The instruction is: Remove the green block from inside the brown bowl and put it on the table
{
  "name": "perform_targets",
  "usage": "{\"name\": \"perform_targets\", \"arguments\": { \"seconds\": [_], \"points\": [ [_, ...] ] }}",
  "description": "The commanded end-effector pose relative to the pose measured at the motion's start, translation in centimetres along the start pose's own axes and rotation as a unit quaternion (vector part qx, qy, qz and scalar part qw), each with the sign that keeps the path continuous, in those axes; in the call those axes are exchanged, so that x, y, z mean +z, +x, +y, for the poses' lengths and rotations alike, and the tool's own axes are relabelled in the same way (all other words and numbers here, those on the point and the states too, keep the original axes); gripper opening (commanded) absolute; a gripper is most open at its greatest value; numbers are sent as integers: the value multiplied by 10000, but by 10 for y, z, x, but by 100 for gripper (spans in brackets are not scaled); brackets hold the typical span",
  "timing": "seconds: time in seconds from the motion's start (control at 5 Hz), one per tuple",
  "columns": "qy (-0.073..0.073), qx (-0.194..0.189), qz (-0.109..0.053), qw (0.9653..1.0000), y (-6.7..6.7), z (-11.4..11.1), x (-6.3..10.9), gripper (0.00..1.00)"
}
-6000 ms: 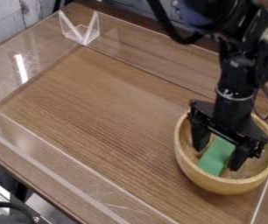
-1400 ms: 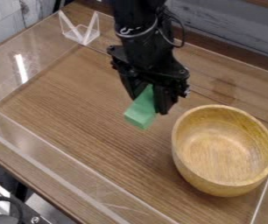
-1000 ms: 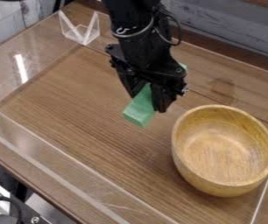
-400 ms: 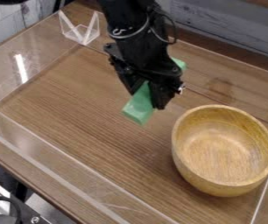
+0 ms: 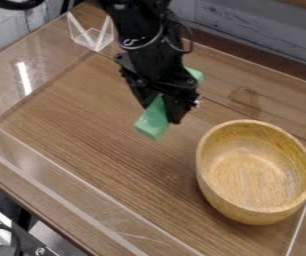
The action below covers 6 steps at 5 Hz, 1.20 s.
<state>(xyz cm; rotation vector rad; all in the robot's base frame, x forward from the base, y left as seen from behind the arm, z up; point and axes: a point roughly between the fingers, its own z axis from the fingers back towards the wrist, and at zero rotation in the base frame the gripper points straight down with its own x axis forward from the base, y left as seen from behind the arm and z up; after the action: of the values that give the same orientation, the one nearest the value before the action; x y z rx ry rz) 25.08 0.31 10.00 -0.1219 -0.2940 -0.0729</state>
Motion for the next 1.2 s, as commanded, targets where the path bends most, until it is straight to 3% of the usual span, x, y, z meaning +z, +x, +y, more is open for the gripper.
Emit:
{"name": "perform_targets", "arguments": {
  "seconds": [0.0, 1.0],
  "points": [
    [82, 49, -239, 9997, 14, 13, -2, 0],
    [188, 311, -368, 9987, 31, 39, -34, 0]
  ]
}}
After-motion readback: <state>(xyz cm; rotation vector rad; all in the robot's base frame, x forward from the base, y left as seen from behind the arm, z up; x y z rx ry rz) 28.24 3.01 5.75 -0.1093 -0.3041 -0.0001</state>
